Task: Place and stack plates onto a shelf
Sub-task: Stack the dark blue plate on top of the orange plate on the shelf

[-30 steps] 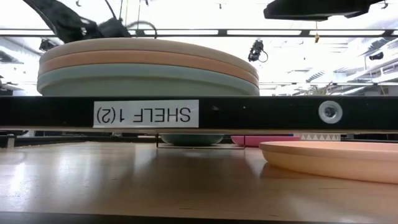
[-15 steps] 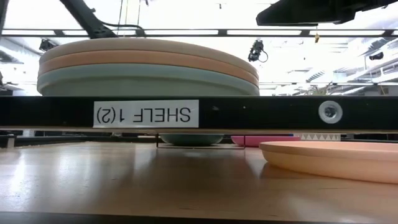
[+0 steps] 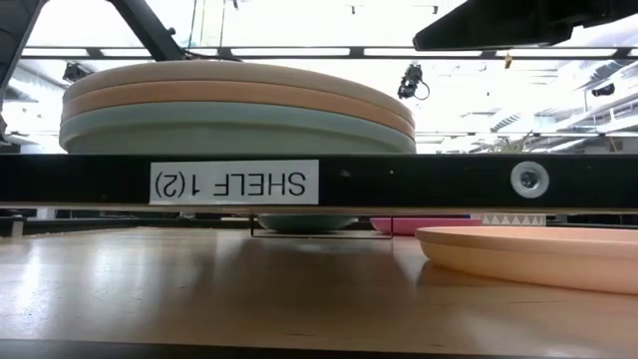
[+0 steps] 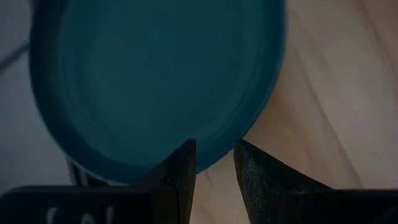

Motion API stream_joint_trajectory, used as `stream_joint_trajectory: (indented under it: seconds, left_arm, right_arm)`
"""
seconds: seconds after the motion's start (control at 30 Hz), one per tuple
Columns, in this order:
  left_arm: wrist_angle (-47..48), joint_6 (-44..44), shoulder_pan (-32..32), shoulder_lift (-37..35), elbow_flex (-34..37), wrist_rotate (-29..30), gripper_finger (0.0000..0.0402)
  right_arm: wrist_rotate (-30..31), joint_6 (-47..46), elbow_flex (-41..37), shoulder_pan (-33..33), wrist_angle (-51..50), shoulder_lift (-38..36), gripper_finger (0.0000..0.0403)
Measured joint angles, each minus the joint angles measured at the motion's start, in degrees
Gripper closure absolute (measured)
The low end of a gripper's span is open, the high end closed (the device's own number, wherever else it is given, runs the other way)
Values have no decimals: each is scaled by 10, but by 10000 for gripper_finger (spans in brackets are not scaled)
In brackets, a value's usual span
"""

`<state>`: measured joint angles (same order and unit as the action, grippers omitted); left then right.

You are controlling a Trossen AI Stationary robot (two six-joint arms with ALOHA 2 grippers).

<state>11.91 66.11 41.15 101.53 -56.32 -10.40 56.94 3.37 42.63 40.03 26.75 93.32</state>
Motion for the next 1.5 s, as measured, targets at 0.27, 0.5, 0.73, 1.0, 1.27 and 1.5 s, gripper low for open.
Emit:
stream_joint_trajectory:
  seconds: [0.27, 0.5, 0.73, 1.0, 1.27, 1.5]
  left_arm:
    - [14, 64, 0, 1, 2, -9, 286]
    - [13, 133, 2, 1, 2, 2, 286]
    - [14, 191, 0, 1, 2, 0, 328]
    - [9, 209, -15, 37, 2, 33, 381]
    - [15, 216, -32, 28, 1, 64, 398]
    - [27, 206, -41, -14, 2, 66, 399]
  right_arm:
    - [0, -20, 0, -1, -8, 0, 250]
    - [0, -24, 0, -2, -8, 0, 250]
    - [0, -32, 0, -3, -8, 0, 250]
    - [-11, -39, 0, -5, -8, 0, 250]
    - [-11, -38, 0, -5, -8, 0, 250]
    - [-11, -38, 0, -5, -8, 0, 250]
